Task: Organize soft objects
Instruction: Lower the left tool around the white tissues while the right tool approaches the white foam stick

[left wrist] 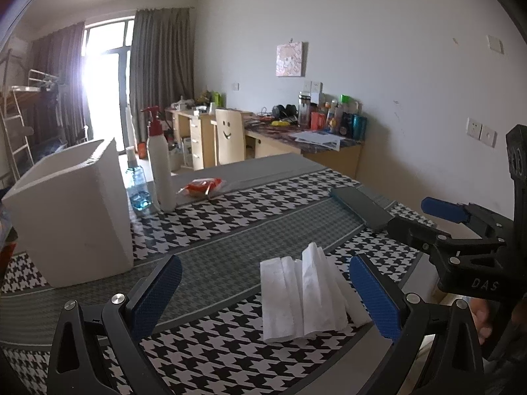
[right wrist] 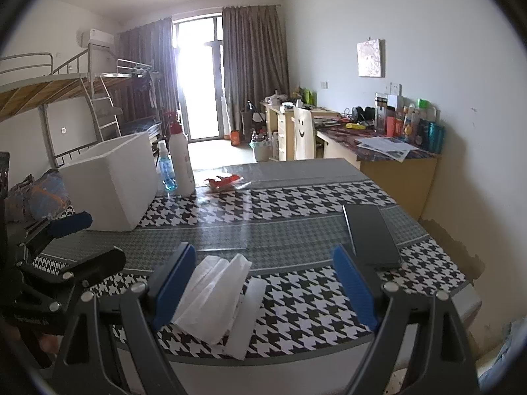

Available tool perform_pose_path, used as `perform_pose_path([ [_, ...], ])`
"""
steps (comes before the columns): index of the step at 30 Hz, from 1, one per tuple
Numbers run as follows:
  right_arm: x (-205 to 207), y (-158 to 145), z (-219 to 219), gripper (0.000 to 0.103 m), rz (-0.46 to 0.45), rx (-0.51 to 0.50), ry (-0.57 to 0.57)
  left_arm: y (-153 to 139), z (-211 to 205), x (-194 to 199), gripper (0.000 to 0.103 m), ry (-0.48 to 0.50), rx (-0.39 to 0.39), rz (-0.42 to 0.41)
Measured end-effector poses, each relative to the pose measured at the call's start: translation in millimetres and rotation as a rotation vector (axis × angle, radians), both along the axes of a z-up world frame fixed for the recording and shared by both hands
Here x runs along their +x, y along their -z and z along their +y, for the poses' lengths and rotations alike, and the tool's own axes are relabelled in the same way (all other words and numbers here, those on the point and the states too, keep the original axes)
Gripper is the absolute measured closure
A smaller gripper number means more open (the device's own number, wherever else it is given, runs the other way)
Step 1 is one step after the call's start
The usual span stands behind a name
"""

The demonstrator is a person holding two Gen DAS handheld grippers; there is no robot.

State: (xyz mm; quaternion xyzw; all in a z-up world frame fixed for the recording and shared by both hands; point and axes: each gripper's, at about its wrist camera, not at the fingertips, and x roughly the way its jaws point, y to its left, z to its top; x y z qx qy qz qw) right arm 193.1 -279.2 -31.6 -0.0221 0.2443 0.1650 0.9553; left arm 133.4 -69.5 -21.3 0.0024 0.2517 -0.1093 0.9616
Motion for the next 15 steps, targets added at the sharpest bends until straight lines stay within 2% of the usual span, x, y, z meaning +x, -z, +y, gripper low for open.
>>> perform_pose_path([
  [15, 5, 19, -6, 0.014, 0.051, -0.018, 0.014, 20, -17, 15, 0.001, 0.040, 0.020, 0.070],
])
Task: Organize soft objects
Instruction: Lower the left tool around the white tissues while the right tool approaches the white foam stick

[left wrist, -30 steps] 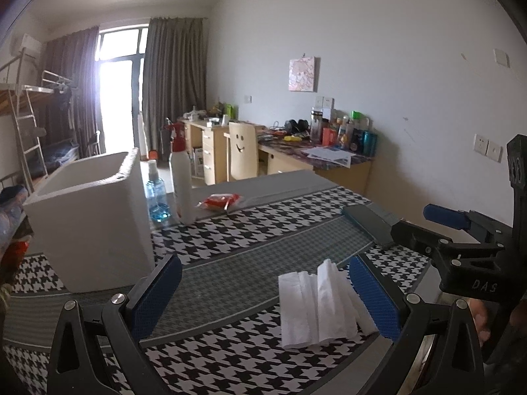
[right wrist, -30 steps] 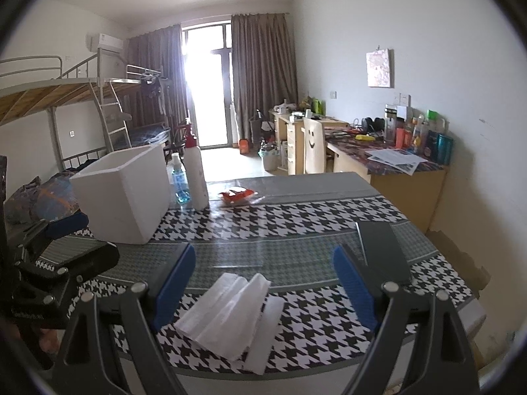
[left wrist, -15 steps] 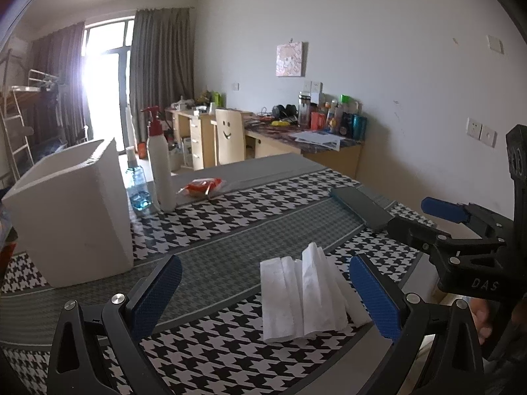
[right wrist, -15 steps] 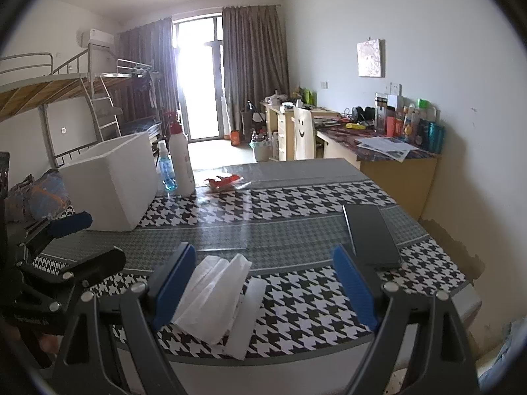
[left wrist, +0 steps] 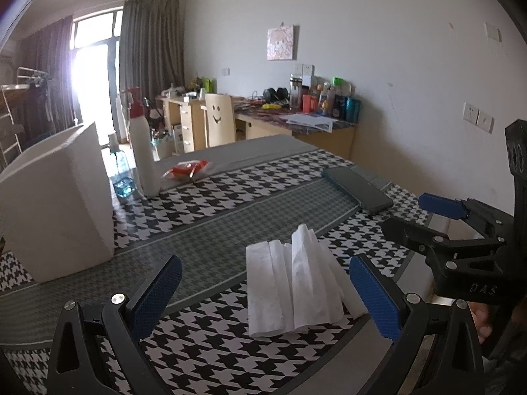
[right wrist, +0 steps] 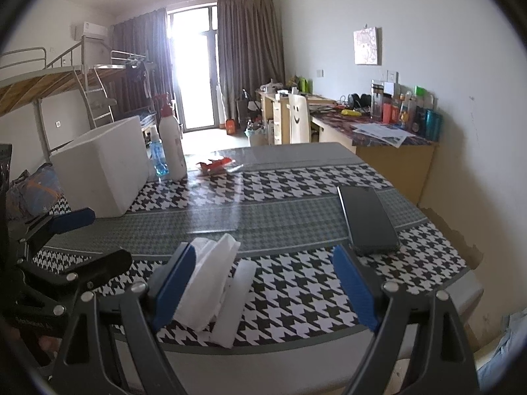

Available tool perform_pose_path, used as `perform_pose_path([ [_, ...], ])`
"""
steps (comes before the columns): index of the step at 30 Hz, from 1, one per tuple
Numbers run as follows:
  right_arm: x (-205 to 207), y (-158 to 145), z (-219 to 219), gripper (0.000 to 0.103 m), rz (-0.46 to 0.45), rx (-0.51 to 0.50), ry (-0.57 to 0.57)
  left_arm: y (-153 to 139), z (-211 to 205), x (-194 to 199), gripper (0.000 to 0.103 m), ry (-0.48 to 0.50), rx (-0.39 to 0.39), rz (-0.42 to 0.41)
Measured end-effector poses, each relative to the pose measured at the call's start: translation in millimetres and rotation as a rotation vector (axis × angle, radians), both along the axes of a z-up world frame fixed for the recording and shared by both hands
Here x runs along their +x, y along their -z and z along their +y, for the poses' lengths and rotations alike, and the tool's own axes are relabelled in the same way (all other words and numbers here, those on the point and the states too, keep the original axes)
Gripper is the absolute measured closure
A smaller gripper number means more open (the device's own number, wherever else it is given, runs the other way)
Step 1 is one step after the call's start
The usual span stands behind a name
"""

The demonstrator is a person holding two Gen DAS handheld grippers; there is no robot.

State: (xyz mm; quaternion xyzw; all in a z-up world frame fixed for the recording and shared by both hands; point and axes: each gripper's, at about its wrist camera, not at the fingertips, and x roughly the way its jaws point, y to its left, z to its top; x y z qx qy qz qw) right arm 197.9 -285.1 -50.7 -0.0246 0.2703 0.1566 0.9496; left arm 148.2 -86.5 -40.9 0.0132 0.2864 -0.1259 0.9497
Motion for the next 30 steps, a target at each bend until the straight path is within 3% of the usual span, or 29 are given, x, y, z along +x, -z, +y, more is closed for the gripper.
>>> perform_pose_path([
  [30, 19, 32, -15, 0.014, 0.101, 0.008, 0.039, 49, -17, 41, 0.001, 0.018, 0.047, 0.187],
])
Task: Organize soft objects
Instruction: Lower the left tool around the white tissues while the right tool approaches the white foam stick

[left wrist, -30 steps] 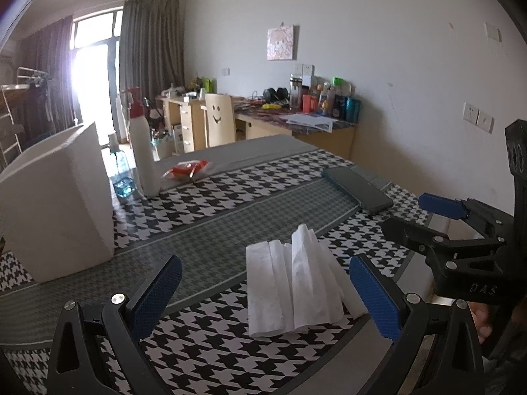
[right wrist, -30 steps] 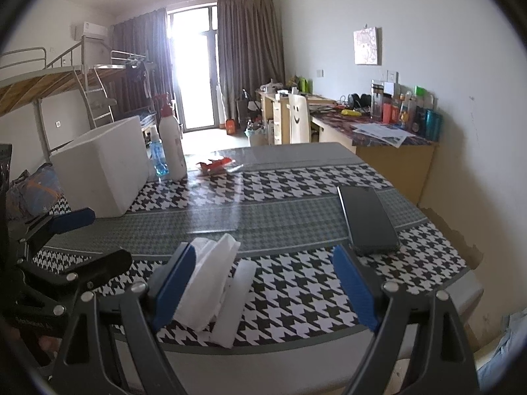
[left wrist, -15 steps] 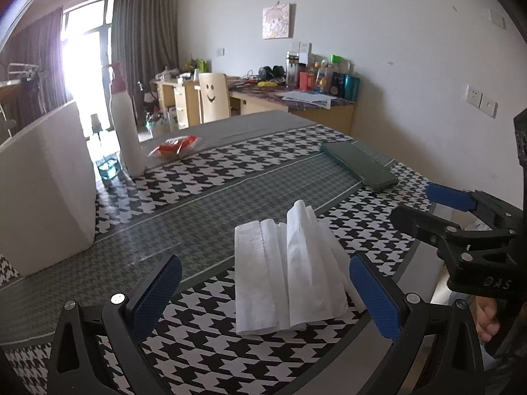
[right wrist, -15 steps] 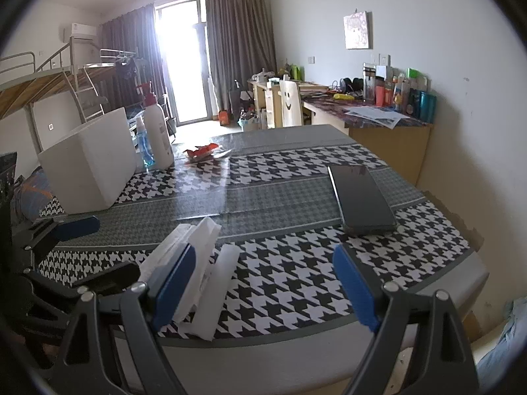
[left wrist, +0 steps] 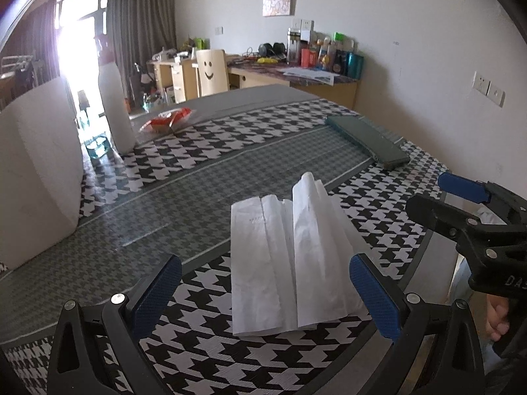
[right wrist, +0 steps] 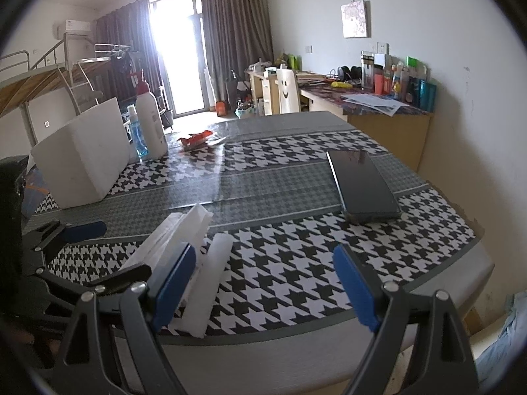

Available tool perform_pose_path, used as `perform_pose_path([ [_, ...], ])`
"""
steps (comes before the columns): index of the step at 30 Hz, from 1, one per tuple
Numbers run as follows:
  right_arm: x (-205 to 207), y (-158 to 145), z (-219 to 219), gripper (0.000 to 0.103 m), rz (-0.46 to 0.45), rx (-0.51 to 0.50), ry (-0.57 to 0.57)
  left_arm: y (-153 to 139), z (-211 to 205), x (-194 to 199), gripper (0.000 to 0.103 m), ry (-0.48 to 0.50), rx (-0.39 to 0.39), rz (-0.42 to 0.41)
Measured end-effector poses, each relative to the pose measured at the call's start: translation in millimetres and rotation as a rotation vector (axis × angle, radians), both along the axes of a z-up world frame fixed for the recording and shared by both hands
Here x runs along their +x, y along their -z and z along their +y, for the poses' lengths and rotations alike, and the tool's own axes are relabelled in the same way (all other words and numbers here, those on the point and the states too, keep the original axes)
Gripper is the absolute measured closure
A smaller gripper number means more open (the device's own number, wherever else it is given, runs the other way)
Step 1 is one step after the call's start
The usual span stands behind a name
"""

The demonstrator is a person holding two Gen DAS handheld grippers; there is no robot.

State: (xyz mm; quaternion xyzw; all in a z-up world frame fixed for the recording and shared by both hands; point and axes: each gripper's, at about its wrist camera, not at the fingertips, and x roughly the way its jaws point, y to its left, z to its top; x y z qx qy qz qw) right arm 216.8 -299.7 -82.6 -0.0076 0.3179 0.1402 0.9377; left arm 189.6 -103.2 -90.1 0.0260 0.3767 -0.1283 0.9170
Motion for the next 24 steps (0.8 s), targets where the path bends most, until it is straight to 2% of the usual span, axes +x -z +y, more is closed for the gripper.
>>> perform_pose_path([
  [10, 5, 7, 1, 0.014, 0.024, 0.013, -0.003, 14, 11, 13, 0.008, -0.059, -0.008, 0.076],
  [15, 4, 10, 11, 0.015, 0.033, 0.001, -0.028, 18, 24, 18, 0.018, -0.121, -0.011, 0.108],
  [20, 3, 12, 19, 0.015, 0.038, -0.005, -0.050, 11, 31, 12, 0.019, -0.148, -0.007, 0.065],
  [24, 3, 14, 22, 0.015, 0.044, -0.010, -0.062, 5, 27, 6, 0.018, -0.097, -0.021, 0.041],
])
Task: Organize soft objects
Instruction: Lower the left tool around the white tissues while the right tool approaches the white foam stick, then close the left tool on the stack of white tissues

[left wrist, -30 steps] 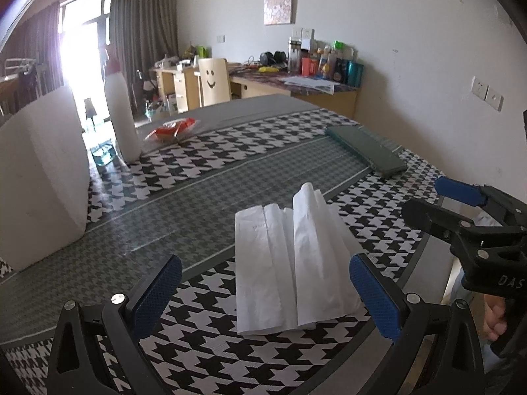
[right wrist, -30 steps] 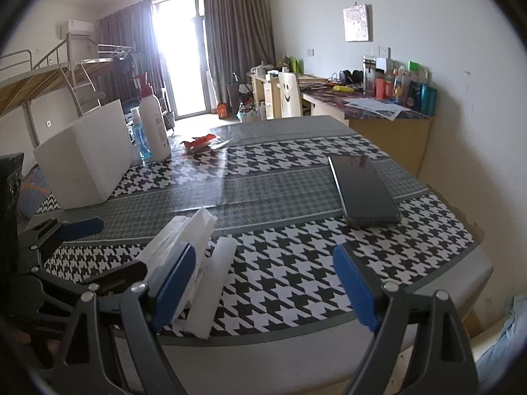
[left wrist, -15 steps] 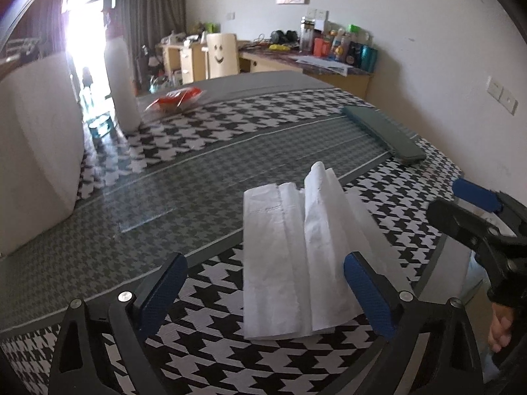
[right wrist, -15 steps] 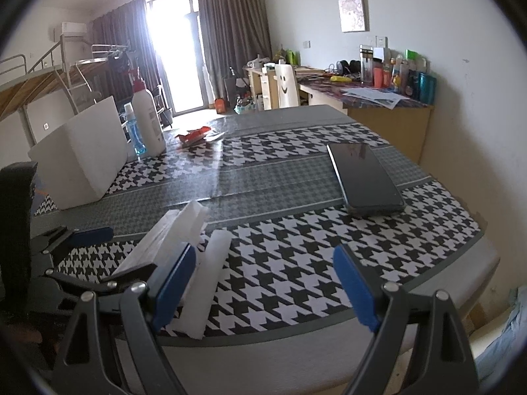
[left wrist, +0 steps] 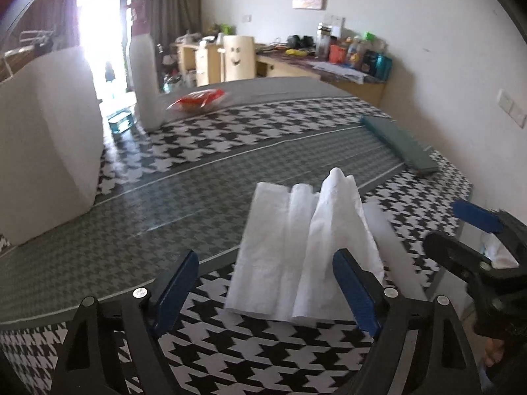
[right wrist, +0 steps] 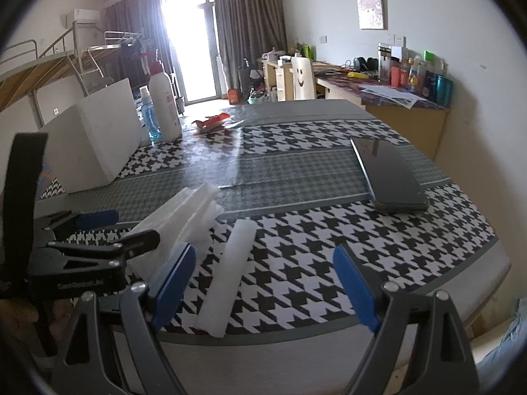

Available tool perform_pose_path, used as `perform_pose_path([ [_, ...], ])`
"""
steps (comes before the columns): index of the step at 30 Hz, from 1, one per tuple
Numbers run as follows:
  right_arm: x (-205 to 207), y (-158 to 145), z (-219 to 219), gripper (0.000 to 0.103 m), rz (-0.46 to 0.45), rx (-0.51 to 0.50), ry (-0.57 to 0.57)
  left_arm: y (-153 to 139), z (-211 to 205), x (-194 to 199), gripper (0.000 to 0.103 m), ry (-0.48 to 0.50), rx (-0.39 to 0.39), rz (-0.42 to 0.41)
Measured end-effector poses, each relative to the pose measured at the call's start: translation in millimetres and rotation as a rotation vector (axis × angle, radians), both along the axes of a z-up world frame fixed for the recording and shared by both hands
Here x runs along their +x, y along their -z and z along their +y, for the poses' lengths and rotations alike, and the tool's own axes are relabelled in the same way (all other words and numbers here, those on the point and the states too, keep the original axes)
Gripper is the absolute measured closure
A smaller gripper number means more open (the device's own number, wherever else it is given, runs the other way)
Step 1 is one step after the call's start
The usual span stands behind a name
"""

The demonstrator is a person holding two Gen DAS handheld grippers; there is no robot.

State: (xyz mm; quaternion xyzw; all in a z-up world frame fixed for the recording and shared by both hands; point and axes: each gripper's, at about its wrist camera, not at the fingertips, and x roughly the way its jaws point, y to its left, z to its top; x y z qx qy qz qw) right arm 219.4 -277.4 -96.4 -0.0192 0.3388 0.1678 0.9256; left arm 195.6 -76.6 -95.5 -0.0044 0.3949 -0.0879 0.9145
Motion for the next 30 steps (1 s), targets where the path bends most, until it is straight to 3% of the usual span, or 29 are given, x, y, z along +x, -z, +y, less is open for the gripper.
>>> perform_pose_path([
  [8, 1, 2, 0, 0.015, 0.010, 0.002, 0.000, 5, -7, 5, 0.019, 0.033, -0.006, 0.027],
  [16, 3, 5, -3, 0.015, 0.025, 0.014, 0.004, 12, -21, 9, 0.042, 0.089, 0.042, 0.062],
  [19, 3, 5, -4, 0.014, 0.027, 0.016, 0.001, 11, -23, 9, 0.064, 0.085, 0.073, 0.055],
  [21, 3, 5, -4, 0.014, 0.027, 0.018, 0.000, 11, -22, 8, 0.085, 0.086, 0.074, 0.052],
  [22, 3, 5, -4, 0.015, 0.027, 0.018, 0.000, 11, -22, 8, 0.089, 0.088, 0.074, 0.052],
  [30, 0, 6, 4, 0.015, 0.032, 0.014, -0.024, -3, -13, 0, 0.093, 0.094, 0.005, -0.005],
])
